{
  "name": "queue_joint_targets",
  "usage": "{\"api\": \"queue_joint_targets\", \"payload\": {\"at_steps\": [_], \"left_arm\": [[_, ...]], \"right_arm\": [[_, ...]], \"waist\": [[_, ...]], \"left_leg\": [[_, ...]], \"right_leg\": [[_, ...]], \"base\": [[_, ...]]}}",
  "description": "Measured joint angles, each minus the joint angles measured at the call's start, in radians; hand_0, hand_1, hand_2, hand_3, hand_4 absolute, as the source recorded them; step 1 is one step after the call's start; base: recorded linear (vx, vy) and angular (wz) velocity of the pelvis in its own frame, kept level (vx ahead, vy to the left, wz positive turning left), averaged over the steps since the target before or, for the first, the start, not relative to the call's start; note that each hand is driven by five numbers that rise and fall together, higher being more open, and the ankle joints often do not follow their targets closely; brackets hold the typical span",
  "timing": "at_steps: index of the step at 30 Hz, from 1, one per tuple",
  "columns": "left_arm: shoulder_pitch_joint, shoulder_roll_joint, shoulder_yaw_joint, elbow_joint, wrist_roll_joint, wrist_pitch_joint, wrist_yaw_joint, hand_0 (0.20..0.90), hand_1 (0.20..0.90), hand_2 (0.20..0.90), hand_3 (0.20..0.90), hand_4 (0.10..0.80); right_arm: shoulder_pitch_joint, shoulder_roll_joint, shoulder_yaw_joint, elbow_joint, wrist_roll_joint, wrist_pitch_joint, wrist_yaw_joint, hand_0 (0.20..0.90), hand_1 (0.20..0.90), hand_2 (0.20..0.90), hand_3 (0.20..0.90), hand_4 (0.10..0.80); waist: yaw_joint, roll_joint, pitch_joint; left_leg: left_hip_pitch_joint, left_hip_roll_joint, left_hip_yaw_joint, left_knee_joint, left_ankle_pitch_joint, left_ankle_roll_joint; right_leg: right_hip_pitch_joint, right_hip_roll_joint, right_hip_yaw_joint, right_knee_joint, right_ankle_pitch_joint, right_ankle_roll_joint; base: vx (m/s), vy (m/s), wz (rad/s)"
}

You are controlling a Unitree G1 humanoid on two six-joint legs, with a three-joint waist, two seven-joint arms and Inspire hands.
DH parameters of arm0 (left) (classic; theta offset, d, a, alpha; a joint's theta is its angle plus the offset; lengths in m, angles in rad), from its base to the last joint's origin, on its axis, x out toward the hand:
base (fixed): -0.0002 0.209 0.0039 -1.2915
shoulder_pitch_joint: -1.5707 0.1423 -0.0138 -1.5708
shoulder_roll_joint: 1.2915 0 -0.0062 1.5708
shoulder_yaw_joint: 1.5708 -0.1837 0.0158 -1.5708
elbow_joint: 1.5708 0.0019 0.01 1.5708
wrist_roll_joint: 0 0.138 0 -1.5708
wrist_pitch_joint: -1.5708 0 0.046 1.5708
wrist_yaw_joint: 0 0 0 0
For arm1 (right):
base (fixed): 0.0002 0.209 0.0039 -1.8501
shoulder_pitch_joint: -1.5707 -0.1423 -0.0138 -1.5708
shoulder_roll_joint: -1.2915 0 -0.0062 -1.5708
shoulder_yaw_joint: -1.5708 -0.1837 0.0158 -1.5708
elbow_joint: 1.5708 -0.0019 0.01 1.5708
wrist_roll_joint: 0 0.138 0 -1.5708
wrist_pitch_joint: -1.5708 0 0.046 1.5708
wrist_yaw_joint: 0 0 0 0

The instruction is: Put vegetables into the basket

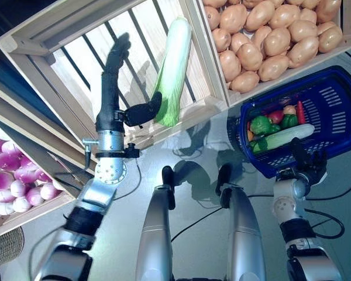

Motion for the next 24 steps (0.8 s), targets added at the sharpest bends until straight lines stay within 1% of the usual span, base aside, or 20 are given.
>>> {"api": "queue_joint_targets", "payload": {"at_steps": [3, 4, 6, 7, 8, 9, 13, 15, 18, 20, 22, 24], "left_arm": [[-0.05, 0.096, -0.028, 0.058, 0.113, 0.035, -0.004, 0.9, 0.9, 0.9, 0.9, 0.8], [-0.077, 0.149, -0.067, 0.079, 0.175, 0.044, -0.012, 0.9, 0.9, 0.9, 0.9, 0.8], [-0.104, 0.217, -0.116, 0.096, 0.256, 0.046, -0.019, 0.9, 0.9, 0.9, 0.9, 0.8], [-0.128, 0.267, -0.162, 0.106, 0.299, 0.046, -0.021, 0.9, 0.9, 0.9, 0.9, 0.8], [-0.149, 0.3, -0.196, 0.113, 0.339, 0.047, -0.029, 0.9, 0.9, 0.9, 0.9, 0.8], [-0.162, 0.312, -0.212, 0.116, 0.355, 0.046, -0.031, 0.9, 0.9, 0.9, 0.9, 0.8], [-0.274, 0.405, -0.349, 0.13, 0.509, 0.05, -0.052, 0.9, 0.9, 0.9, 0.9, 0.8], [-0.33, 0.429, -0.408, 0.13, 0.575, 0.048, -0.065, 0.9, 0.9, 0.9, 0.9, 0.8], [-0.444, 0.458, -0.511, 0.129, 0.713, 0.021, -0.102, 0.9, 0.9, 0.9, 0.9, 0.8], [-0.488, 0.462, -0.546, 0.129, 0.775, 0.001, -0.125, 0.9, 0.9, 0.9, 0.9, 0.8], [-0.553, 0.464, -0.615, 0.128, 0.85, -0.028, -0.144, 0.9, 0.9, 0.9, 0.9, 0.8], [-0.579, 0.463, -0.654, 0.125, 0.897, -0.052, -0.161, 0.9, 0.9, 0.9, 0.9, 0.8]], "right_arm": [[0.004, -0.02, 0.001, 0.021, 0.032, 0.0, 0.026, 0.9, 0.9, 0.9, 0.9, 0.8], [0.005, -0.027, 0.002, 0.022, 0.055, 0.001, 0.034, 0.9, 0.9, 0.9, 0.9, 0.8], [0.002, -0.037, 0.003, 0.025, 0.062, 0.002, 0.042, 0.9, 0.9, 0.9, 0.9, 0.8], [0.001, -0.046, 0.006, 0.029, 0.062, 0.002, 0.059, 0.9, 0.9, 0.9, 0.9, 0.8], [0.001, -0.057, 0.006, 0.034, 0.063, 0.002, 0.071, 0.9, 0.9, 0.9, 0.9, 0.8], [0.001, -0.064, 0.006, 0.039, 0.067, 0.002, 0.076, 0.9, 0.9, 0.9, 0.9, 0.8], [-0.015, -0.117, 0.007, 0.073, 0.101, 0.01, 0.117, 0.9, 0.9, 0.9, 0.9, 0.8], [-0.018, -0.129, 0.01, 0.082, 0.102, 0.011, 0.135, 0.9, 0.9, 0.9, 0.9, 0.8], [-0.032, -0.155, 0.012, 0.104, 0.141, 0.016, 0.158, 0.9, 0.9, 0.9, 0.9, 0.8], [-0.042, -0.161, 0.013, 0.115, 0.143, 0.016, 0.165, 0.9, 0.9, 0.9, 0.9, 0.8], [-0.051, -0.185, 0.031, 0.126, 0.145, 0.023, 0.172, 0.9, 0.9, 0.9, 0.9, 0.8], [-0.062, -0.198, 0.042, 0.129, 0.145, 0.026, 0.178, 0.9, 0.9, 0.9, 0.9, 0.8]], "waist": [[-0.003, 0.0, 0.0], [-0.006, 0.0, 0.0], [-0.015, 0.0, 0.0], [-0.023, 0.0, 0.0], [-0.025, 0.0, 0.0], [-0.027, 0.0, 0.0], [-0.031, 0.001, 0.0], [-0.041, 0.001, 0.0], [-0.044, 0.002, 0.0], [-0.048, 0.003, 0.0], [-0.048, 0.005, 0.001], [-0.05, 0.011, 0.001]], "left_leg": [[0.004, 0.004, 0.009, -0.001, -0.001, 0.001], [0.004, 0.004, 0.01, -0.002, 0.0, -0.001], [0.004, 0.005, 0.011, -0.005, 0.001, -0.002], [0.004, 0.005, 0.014, -0.007, 0.001, -0.002], [0.005, 0.005, 0.019, -0.008, 0.0, -0.001], [0.006, 0.006, 0.022, -0.008, 0.0, 0.0], [0.009, 0.005, 0.047, -0.012, -0.003, 0.003], [0.013, 0.006, 0.057, -0.02, -0.002, 0.003], [0.021, 0.005, 0.063, -0.028, -0.002, 0.002], [0.021, 0.006, 0.066, -0.03, -0.001, 0.001], [0.021, 0.006, 0.072, -0.036, 0.0, -0.001], [0.021, 0.007, 0.076, -0.038, 0.0, -0.001]], "right_leg": [[-0.001, -0.001, 0.005, -0.001, 0.001, 0.0], [-0.001, -0.001, 0.005, -0.002, 0.001, 0.0], [-0.001, -0.002, 0.006, -0.004, 0.001, 0.0], [-0.002, -0.003, 0.007, -0.007, 0.002, 0.001], [-0.004, -0.004, 0.009, -0.007, 0.002, 0.001], [-0.006, -0.004, 0.011, -0.007, 0.002, 0.001], [-0.022, -0.005, 0.033, -0.003, 0.003, 0.003], [-0.023, -0.006, 0.036, -0.006, 0.003, 0.003], [-0.026, -0.008, 0.038, -0.005, 0.003, 0.002], [-0.029, -0.008, 0.038, -0.005, 0.003, 0.001], [-0.036, -0.01, 0.039, -0.006, 0.005, -0.002], [-0.041, -0.011, 0.039, -0.004, 0.004, -0.003]], "base": [[-0.011, 0.087, -0.05], [-0.012, 0.067, 0.0], [-0.007, 0.086, -0.01], [0.0, 0.121, -0.04], [0.004, 0.109, -0.05], [0.01, 0.122, -0.07], [0.002, 0.103, -0.1], [-0.002, 0.047, -0.05], [0.0, 0.042, -0.07], [-0.012, 0.049, -0.05], [-0.011, 0.045, -0.05], [-0.007, 0.029, -0.05]]}}
